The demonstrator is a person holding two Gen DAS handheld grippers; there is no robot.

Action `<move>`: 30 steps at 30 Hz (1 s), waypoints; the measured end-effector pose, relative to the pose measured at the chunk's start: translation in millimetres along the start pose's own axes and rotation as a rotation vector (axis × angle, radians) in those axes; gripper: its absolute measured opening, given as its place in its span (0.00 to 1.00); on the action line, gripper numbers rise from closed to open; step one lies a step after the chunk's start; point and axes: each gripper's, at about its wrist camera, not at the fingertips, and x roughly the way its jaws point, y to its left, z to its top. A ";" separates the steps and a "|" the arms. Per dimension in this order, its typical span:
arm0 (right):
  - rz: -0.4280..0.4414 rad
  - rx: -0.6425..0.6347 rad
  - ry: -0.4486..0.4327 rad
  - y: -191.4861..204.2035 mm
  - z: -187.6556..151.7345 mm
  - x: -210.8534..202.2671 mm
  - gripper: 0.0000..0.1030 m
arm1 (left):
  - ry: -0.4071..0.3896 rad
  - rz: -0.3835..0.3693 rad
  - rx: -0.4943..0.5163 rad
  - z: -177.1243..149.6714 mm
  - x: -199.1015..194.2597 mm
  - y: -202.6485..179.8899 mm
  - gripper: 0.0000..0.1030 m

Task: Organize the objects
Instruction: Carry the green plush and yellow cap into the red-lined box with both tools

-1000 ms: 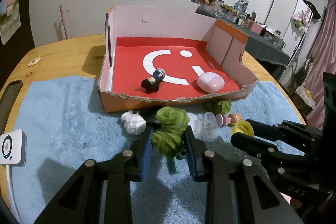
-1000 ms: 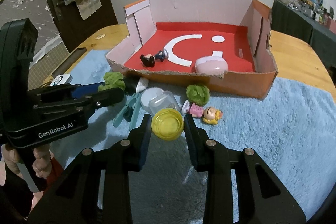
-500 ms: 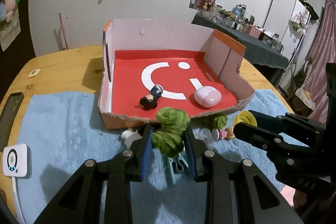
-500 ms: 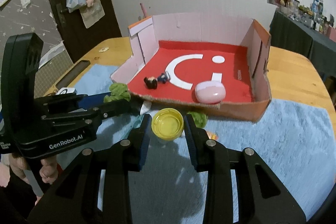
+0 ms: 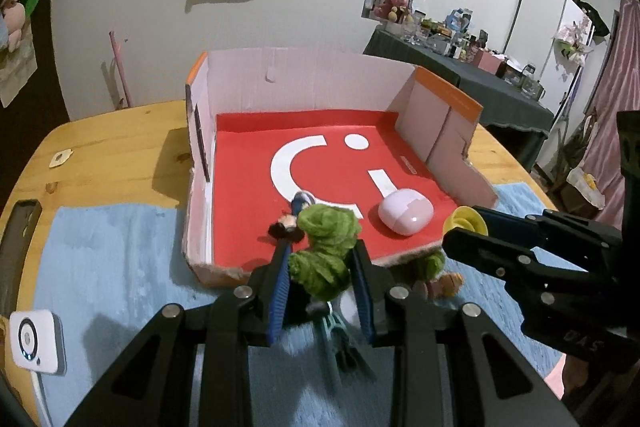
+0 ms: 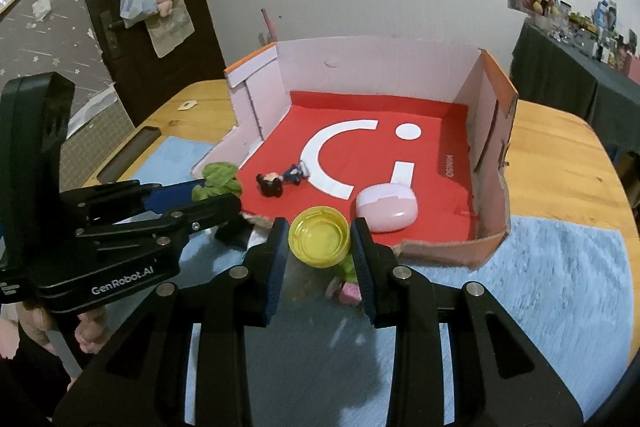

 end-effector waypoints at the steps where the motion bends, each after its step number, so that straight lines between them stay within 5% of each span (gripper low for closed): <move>1: -0.002 -0.001 0.003 -1.2 1.6 1.9 0.29 | 0.001 0.003 0.002 2.3 2.1 0.3 0.30; 30: -0.084 0.010 0.109 -36.6 45.4 79.6 0.29 | 0.110 0.057 0.010 48.7 81.8 19.5 0.30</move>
